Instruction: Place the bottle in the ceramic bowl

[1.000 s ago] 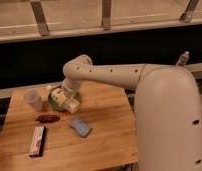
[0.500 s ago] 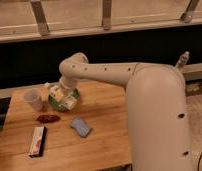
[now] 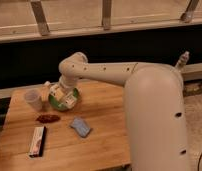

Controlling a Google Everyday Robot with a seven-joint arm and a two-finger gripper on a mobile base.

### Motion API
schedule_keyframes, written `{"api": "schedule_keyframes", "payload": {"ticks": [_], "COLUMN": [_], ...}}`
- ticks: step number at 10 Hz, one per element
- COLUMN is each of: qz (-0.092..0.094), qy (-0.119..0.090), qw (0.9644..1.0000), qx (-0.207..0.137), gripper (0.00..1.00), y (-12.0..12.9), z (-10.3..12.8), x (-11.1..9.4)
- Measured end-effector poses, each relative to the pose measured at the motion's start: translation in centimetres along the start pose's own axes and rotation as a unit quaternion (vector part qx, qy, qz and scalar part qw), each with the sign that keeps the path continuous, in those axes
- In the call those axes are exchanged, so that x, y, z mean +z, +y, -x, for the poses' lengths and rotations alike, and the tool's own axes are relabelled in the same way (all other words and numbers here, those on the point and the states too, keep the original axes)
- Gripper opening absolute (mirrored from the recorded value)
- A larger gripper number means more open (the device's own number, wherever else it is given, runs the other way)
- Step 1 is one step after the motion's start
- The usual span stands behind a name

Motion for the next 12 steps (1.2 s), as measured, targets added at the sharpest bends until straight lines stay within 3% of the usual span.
{"api": "schedule_keyframes", "payload": {"ticks": [3, 6, 9, 10, 12], "qz": [-0.002, 0.002, 0.017, 0.03, 0.038], "qy": [-0.007, -0.008, -0.008, -0.014, -0.016], "qw": [1.0, 0.9993, 0.9981, 0.9977, 0.9976], "qx": [0.007, 0.038, 0.059, 0.059, 0.055], "gripper": [0.0, 0.0, 0.0, 0.04, 0.08], "y": [-0.5, -4.2, -5.5, -5.6, -5.4], "z": [0.2, 0.3, 0.0, 0.6, 1.0], "x": [0.2, 1.4, 3.3, 3.7, 4.0]}}
